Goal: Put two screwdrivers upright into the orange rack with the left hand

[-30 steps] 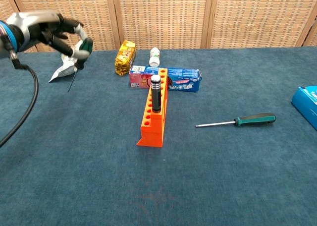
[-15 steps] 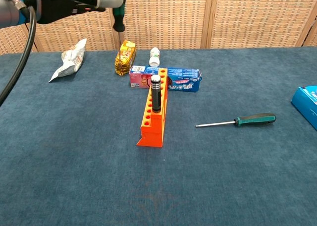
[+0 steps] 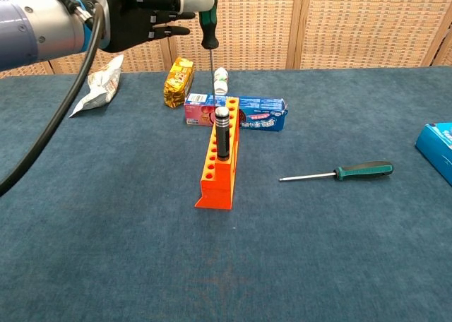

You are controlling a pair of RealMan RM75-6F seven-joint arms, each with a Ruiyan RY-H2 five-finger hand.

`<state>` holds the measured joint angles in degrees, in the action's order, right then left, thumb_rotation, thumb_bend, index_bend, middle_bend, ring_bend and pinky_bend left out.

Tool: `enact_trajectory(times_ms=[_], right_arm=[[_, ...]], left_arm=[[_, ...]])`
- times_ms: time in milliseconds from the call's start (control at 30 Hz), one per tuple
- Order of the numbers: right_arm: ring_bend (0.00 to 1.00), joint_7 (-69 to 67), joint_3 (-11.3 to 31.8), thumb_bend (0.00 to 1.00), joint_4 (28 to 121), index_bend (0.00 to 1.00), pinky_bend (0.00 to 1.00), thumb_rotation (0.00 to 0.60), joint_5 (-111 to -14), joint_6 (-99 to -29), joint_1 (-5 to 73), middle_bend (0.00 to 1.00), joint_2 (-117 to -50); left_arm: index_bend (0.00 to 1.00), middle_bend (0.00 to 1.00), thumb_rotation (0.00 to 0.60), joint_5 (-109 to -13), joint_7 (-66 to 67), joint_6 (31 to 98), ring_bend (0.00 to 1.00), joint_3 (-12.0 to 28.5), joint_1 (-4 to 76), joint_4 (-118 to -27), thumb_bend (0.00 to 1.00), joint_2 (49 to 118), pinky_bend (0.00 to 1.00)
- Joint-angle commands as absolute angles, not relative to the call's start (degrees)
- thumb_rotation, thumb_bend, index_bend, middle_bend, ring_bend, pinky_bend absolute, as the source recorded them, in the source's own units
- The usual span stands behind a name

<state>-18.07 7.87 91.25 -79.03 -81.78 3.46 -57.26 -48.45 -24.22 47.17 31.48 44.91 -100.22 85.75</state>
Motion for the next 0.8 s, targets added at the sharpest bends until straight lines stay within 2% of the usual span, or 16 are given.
enact_trajectory(times_ms=[33, 800], right_arm=[[0.0, -18.48, 8.06, 0.0, 91.11, 0.0, 0.0, 0.6, -78.54, -81.56, 3.47, 0.0, -57.19], [0.0, -19.37, 8.78, 0.0, 90.4, 0.0, 0.0, 0.6, -77.18, -80.76, 3.56, 0.0, -56.96]], left_arm=[[0.62, 0.0, 0.6, -48.63, -25.48, 46.66, 0.0, 31.82, 45.76, -98.57, 0.41, 86.81, 0.0], [0.62, 0.0, 0.6, -46.85, -25.59, 45.65, 0.0, 31.25, 49.55, -92.65, 0.41, 89.54, 0.0]])
